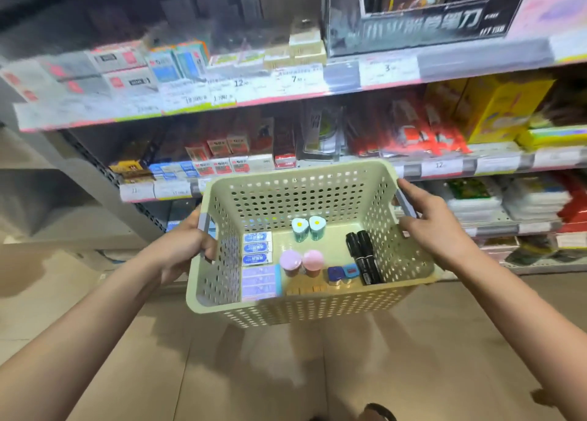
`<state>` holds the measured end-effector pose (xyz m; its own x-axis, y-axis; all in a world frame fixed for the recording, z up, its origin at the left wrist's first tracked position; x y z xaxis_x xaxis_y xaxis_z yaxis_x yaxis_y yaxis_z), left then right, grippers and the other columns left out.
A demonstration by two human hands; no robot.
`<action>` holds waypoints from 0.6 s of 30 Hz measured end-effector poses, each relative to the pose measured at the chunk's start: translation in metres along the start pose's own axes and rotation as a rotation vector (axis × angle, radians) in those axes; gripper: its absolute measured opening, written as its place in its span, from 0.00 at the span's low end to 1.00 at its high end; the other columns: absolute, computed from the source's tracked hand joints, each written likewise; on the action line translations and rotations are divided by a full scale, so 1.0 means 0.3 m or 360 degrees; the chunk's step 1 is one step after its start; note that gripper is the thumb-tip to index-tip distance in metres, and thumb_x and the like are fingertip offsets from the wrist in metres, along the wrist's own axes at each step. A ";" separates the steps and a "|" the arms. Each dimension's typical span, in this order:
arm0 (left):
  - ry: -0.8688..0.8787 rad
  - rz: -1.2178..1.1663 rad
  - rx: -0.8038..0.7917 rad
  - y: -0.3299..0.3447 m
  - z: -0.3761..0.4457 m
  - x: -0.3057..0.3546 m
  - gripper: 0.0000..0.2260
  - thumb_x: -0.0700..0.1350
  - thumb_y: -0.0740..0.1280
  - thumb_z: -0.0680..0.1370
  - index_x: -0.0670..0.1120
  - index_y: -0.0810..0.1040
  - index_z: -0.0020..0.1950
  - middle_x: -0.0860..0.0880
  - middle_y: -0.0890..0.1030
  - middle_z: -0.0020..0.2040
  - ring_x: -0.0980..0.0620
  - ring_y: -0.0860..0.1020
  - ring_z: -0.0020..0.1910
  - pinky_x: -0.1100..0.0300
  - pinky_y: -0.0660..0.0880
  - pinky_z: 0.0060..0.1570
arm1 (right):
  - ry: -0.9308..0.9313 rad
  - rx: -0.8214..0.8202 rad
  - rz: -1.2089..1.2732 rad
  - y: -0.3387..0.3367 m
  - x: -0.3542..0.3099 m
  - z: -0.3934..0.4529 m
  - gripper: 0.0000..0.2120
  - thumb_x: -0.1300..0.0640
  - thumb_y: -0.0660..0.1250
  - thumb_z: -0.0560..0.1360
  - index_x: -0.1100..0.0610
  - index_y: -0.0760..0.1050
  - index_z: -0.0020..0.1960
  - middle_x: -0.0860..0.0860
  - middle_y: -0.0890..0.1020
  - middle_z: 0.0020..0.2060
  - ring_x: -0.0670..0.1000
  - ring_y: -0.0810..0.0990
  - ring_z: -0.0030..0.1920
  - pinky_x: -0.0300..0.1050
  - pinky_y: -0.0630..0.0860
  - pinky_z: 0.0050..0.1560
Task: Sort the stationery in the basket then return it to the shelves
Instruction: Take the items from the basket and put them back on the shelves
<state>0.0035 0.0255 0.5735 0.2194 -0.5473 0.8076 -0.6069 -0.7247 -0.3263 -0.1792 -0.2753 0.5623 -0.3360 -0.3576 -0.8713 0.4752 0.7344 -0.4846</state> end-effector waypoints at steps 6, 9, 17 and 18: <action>0.0022 -0.0050 -0.0057 -0.062 -0.176 0.228 0.28 0.32 0.59 0.54 0.47 0.71 0.52 0.42 0.69 0.36 0.47 0.68 0.34 0.57 0.66 0.37 | -0.0044 0.0046 -0.0046 -0.158 -0.256 -0.058 0.33 0.76 0.58 0.71 0.55 0.63 0.73 0.44 0.71 0.56 0.42 0.69 0.56 0.28 0.64 0.47; 0.0061 -0.0051 -0.0076 -0.089 -0.243 0.330 0.29 0.32 0.59 0.54 0.46 0.70 0.55 0.42 0.71 0.38 0.45 0.70 0.35 0.56 0.68 0.37 | -0.0024 0.0054 -0.0002 -0.227 -0.342 -0.074 0.32 0.75 0.58 0.73 0.55 0.61 0.74 0.45 0.70 0.66 0.43 0.69 0.60 0.31 0.68 0.50; 0.0163 -0.0049 -0.0183 -0.110 -0.359 0.538 0.32 0.32 0.59 0.53 0.53 0.73 0.54 0.42 0.71 0.38 0.46 0.70 0.37 0.55 0.68 0.37 | 0.0001 0.0075 0.0083 -0.383 -0.484 -0.127 0.34 0.77 0.57 0.72 0.56 0.61 0.74 0.53 0.73 0.66 0.47 0.74 0.55 0.25 0.72 0.33; 0.0176 -0.0055 -0.0215 -0.103 -0.364 0.558 0.31 0.32 0.59 0.53 0.53 0.73 0.53 0.42 0.71 0.36 0.46 0.70 0.35 0.55 0.68 0.37 | -0.0010 0.0084 0.0069 -0.402 -0.492 -0.133 0.34 0.77 0.57 0.71 0.56 0.61 0.74 0.52 0.72 0.66 0.48 0.74 0.56 0.29 0.73 0.36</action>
<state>-0.0245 0.0019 0.7725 0.1614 -0.4682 0.8688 -0.6994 -0.6754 -0.2340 -0.2193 -0.2882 0.7525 -0.3093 -0.3299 -0.8919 0.5312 0.7180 -0.4498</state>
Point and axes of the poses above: each hand's wrist, its own z-axis towards the middle knuckle, its own y-axis out of the palm, x = y × z, the point moved 2 cm from there along z, towards the middle knuckle
